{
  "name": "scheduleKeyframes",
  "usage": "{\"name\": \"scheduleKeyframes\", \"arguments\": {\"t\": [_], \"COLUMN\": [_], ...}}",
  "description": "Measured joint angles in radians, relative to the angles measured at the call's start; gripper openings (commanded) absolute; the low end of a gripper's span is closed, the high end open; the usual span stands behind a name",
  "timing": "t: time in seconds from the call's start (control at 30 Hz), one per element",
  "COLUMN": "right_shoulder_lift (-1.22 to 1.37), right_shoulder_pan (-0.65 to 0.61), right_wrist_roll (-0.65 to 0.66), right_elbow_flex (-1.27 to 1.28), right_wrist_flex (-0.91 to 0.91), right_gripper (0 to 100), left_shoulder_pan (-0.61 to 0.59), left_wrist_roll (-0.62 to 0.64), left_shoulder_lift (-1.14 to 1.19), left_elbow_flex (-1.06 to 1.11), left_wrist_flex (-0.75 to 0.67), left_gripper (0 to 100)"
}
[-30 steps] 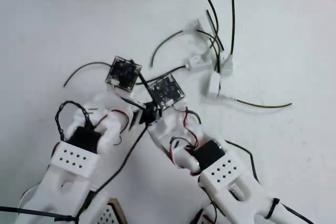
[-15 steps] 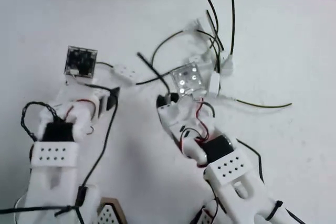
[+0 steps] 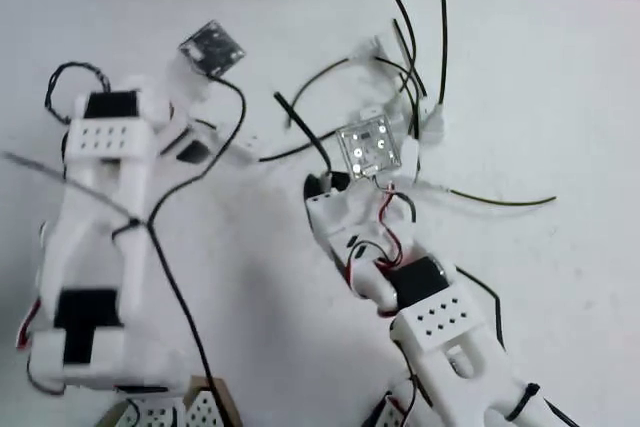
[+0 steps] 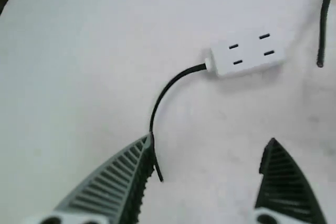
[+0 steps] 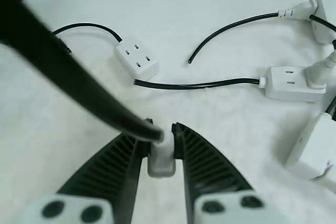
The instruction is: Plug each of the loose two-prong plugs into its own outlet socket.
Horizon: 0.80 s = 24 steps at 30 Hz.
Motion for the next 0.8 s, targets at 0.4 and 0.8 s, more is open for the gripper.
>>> {"name": "scheduleKeyframes", "arguments": {"t": [0.4, 0.8], "right_shoulder_lift": [0.0, 0.0], "right_shoulder_pan": [0.0, 0.0], "right_wrist_roll": [0.0, 0.0], "right_elbow_flex": [0.0, 0.026], "right_wrist_flex": [0.0, -0.035], "right_gripper": [1.7, 1.7], "left_shoulder_pan": [-0.008, -0.012], "left_wrist_roll": [-0.193, -0.192], "left_shoulder_lift": [0.617, 1.043], "left_elbow_flex": [-0.589, -1.119], "left_wrist_flex": [0.006, 0.183], "left_gripper": [27, 15]}}
